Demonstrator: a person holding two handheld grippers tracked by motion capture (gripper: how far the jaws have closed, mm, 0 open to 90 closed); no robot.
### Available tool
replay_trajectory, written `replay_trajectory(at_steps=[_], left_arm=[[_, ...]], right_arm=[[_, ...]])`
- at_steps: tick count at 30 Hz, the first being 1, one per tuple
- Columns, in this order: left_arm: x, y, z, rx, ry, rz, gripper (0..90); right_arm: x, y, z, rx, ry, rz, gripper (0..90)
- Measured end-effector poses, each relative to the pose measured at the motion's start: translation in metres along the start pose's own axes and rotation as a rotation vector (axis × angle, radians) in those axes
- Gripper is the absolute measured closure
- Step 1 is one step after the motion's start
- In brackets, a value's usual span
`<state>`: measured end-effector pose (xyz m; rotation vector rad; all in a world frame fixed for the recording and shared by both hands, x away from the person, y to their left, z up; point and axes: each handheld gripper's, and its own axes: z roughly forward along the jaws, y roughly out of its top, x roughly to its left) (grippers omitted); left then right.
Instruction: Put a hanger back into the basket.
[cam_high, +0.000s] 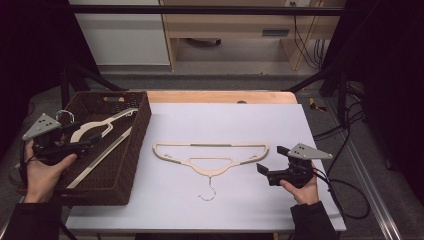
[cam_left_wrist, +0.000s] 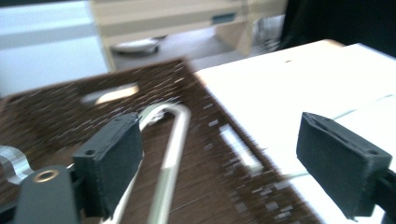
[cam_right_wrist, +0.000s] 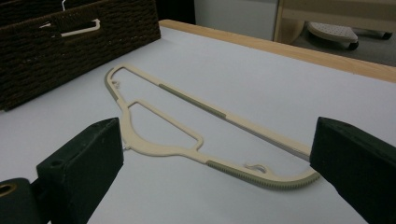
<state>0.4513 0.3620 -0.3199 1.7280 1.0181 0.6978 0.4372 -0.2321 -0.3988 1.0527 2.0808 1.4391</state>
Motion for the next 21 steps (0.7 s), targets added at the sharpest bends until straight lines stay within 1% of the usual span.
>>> replay_trajectory(at_steps=[2,3,5,7,8,9,11,15,16,17,19,21], left_arm=[[-0.013,0.000,0.003,-0.032,-0.043,-0.010,11.9],[-0.018,0.000,0.004,-0.038,-0.056,-0.010,10.7],[-0.029,-0.002,0.008,-0.056,-0.082,-0.008,10.5],[-0.039,-0.004,0.011,-0.078,-0.113,-0.018,10.5],[-0.044,-0.006,0.013,-0.079,-0.129,-0.017,10.5],[-0.050,-0.009,0.015,-0.089,-0.148,-0.017,10.5],[-0.060,-0.012,0.020,-0.092,-0.169,-0.018,10.7],[-0.078,-0.019,0.030,-0.087,-0.203,-0.012,10.6],[-0.082,-0.021,0.032,-0.086,-0.208,-0.008,10.5],[-0.087,-0.023,0.034,-0.087,-0.215,-0.013,10.4],[-0.094,-0.025,0.036,-0.079,-0.209,0.003,10.8],[-0.101,-0.024,0.035,-0.095,-0.226,0.001,10.5]], right_arm=[[0.001,0.000,0.001,0.001,0.005,0.002,3.4],[0.002,0.001,0.002,0.001,0.014,-0.014,3.5],[0.003,0.001,0.003,0.000,0.014,-0.007,3.5],[0.005,0.001,0.005,0.000,0.018,-0.007,3.5],[0.005,0.001,0.006,-0.002,0.021,-0.007,3.5],[0.005,0.001,0.007,0.002,0.021,-0.016,3.5],[0.007,0.002,0.008,0.000,0.018,-0.026,3.4],[0.009,0.002,0.011,0.001,0.026,-0.025,3.4],[0.009,0.003,0.012,0.001,0.025,-0.025,3.4],[0.010,0.003,0.012,0.003,0.026,-0.026,3.4],[0.011,0.003,0.014,0.003,0.027,-0.028,3.4],[0.012,0.004,0.015,0.002,0.030,-0.026,3.4]])
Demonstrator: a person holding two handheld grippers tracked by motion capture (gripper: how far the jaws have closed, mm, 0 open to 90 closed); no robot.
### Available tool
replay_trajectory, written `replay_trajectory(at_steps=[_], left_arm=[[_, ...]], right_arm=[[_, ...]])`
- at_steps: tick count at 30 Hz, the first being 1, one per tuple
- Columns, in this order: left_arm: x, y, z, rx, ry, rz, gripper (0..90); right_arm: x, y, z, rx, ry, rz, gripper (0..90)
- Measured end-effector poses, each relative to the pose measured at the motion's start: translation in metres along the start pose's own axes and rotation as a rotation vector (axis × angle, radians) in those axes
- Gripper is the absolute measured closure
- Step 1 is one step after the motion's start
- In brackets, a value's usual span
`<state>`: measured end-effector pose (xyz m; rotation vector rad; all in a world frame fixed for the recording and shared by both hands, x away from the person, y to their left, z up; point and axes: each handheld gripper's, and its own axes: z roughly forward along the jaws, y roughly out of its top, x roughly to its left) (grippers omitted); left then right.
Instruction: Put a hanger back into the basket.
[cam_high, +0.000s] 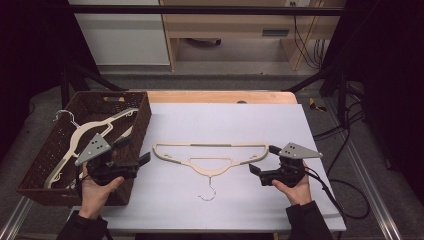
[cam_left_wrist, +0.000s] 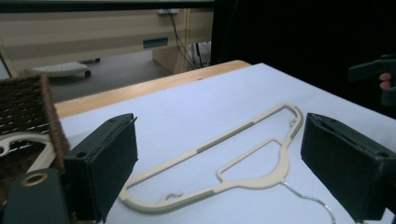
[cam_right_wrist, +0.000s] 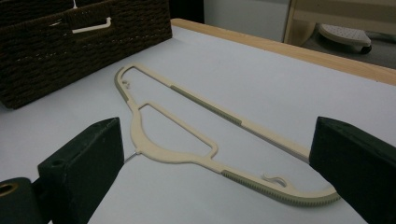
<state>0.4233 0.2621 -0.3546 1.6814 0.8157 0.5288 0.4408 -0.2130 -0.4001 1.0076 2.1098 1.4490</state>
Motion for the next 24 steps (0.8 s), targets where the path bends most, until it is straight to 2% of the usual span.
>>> replay_trajectory(at_steps=[3,4,8,11,17,20,24], left_arm=[[-0.008,0.002,0.000,0.014,0.004,0.032,10.2],[-0.010,0.001,0.001,0.012,-0.004,0.031,9.9],[-0.019,-0.001,0.006,0.026,-0.036,0.034,9.9],[-0.025,-0.005,0.010,0.040,-0.040,0.040,9.9],[-0.035,-0.021,0.024,0.093,-0.056,0.058,10.0],[-0.038,-0.033,0.034,0.141,-0.071,0.051,10.1],[-0.043,-0.044,0.046,0.191,-0.086,0.064,9.9]], right_arm=[[0.002,0.000,0.001,0.004,0.001,-0.005,3.4],[0.002,0.000,0.001,0.005,0.007,-0.017,3.4],[0.005,0.002,0.003,0.001,0.011,-0.007,3.6],[0.007,0.001,0.006,0.005,0.018,-0.007,3.6],[0.014,0.005,0.014,0.018,0.038,-0.019,4.0],[0.019,0.006,0.021,0.025,0.048,-0.028,4.3],[0.024,0.006,0.030,0.045,0.059,-0.032,4.8]])
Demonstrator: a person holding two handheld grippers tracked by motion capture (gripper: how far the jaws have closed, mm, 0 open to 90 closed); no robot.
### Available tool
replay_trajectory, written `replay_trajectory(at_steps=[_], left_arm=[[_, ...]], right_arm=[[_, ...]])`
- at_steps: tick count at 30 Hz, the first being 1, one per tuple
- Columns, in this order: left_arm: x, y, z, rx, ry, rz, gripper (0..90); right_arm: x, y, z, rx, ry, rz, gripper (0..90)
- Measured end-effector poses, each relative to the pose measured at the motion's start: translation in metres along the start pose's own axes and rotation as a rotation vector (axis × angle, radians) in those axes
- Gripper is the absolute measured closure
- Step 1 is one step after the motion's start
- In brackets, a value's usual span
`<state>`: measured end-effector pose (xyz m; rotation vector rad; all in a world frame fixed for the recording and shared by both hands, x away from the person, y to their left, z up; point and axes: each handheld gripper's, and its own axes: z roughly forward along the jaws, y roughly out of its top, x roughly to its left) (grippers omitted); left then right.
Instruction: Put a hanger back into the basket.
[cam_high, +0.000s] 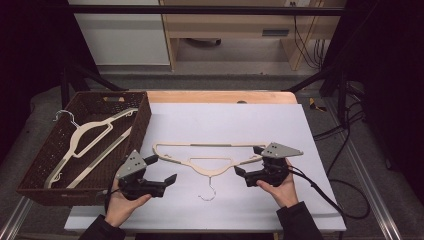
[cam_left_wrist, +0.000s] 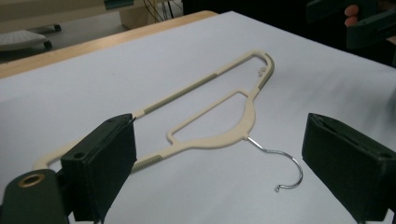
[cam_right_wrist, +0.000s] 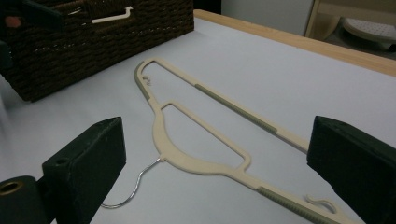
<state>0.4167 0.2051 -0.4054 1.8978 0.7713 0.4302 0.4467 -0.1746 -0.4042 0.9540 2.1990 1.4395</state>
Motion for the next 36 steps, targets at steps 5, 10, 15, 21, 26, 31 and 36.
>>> replay_trajectory(at_steps=[5,10,15,21,26,31,36], left_arm=[[-0.002,-0.008,0.010,0.050,-0.011,-0.001,9.6],[-0.001,-0.015,0.017,0.089,-0.023,0.014,9.1],[0.001,-0.020,0.020,0.099,-0.036,0.013,8.8],[-0.002,-0.023,0.021,0.111,-0.046,0.027,8.8],[-0.001,-0.025,0.023,0.120,-0.050,0.013,8.8],[0.000,-0.026,0.023,0.122,-0.053,0.016,8.8],[0.000,-0.027,0.024,0.117,-0.057,0.006,8.8]], right_arm=[[0.008,0.001,0.014,0.041,0.029,-0.026,5.7],[0.019,0.002,0.031,0.075,0.052,-0.045,8.9],[0.026,0.006,0.051,0.111,0.070,-0.074,14.2],[0.028,0.007,0.080,0.166,0.086,-0.094,22.6],[0.031,0.003,0.101,0.210,0.097,-0.106,29.0],[0.034,-0.004,0.108,0.249,0.092,-0.124,34.1],[0.032,-0.007,0.112,0.249,0.112,-0.113,39.0]])
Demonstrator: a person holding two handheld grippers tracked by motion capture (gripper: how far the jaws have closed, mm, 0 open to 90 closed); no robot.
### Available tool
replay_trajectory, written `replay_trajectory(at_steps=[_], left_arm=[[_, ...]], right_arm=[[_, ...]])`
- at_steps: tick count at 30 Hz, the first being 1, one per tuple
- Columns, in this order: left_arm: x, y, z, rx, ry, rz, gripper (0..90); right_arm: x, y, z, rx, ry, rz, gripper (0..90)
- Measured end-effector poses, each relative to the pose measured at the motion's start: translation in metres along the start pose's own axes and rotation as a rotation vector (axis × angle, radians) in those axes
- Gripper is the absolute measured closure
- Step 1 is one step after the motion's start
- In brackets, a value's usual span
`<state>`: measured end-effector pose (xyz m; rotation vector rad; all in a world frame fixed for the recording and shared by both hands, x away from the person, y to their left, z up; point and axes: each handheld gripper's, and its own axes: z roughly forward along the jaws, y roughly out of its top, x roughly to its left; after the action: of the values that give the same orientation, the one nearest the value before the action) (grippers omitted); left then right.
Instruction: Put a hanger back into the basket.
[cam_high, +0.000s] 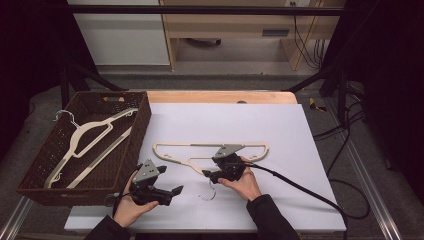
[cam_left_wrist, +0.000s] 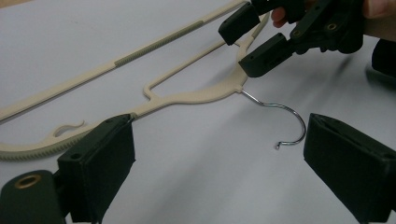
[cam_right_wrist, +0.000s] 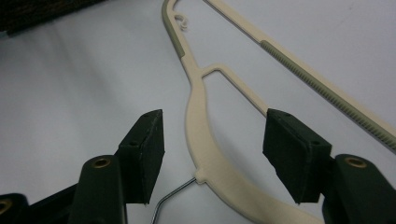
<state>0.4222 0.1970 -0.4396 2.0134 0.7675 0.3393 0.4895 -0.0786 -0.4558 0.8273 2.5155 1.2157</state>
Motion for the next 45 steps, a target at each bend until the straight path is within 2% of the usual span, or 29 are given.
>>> replay_trajectory(at_steps=[9,12,20,24,31,33,37,42,45], left_arm=[[0.000,-0.001,0.002,0.011,0.000,0.004,8.8],[0.000,-0.002,0.002,0.012,-0.002,0.005,8.8],[-0.001,-0.002,0.004,0.018,-0.004,0.002,8.8],[-0.001,-0.003,0.005,0.021,-0.007,0.004,8.8],[-0.001,-0.003,0.005,0.020,-0.008,0.002,8.9],[-0.001,-0.003,0.006,0.023,-0.008,0.001,8.8],[-0.001,-0.003,0.004,0.019,-0.008,0.003,8.8],[0.000,0.000,0.000,0.000,-0.004,-0.004,9.1],[0.001,0.002,-0.002,-0.008,-0.002,-0.002,9.2]], right_arm=[[-0.003,-0.002,0.001,0.008,-0.017,-0.021,39.7],[-0.006,-0.002,-0.004,0.002,-0.047,-0.015,39.7],[-0.028,-0.007,-0.024,-0.032,-0.099,0.041,41.7],[-0.035,-0.010,-0.028,-0.019,-0.129,0.034,43.9],[-0.057,-0.024,-0.035,0.000,-0.164,0.094,47.3],[-0.058,-0.026,-0.034,0.008,-0.160,0.091,48.0],[-0.050,-0.025,-0.030,-0.015,-0.108,0.102,49.7],[-0.026,-0.012,-0.031,-0.049,-0.026,0.053,52.0],[-0.014,-0.003,-0.026,-0.064,0.014,0.043,53.2]])
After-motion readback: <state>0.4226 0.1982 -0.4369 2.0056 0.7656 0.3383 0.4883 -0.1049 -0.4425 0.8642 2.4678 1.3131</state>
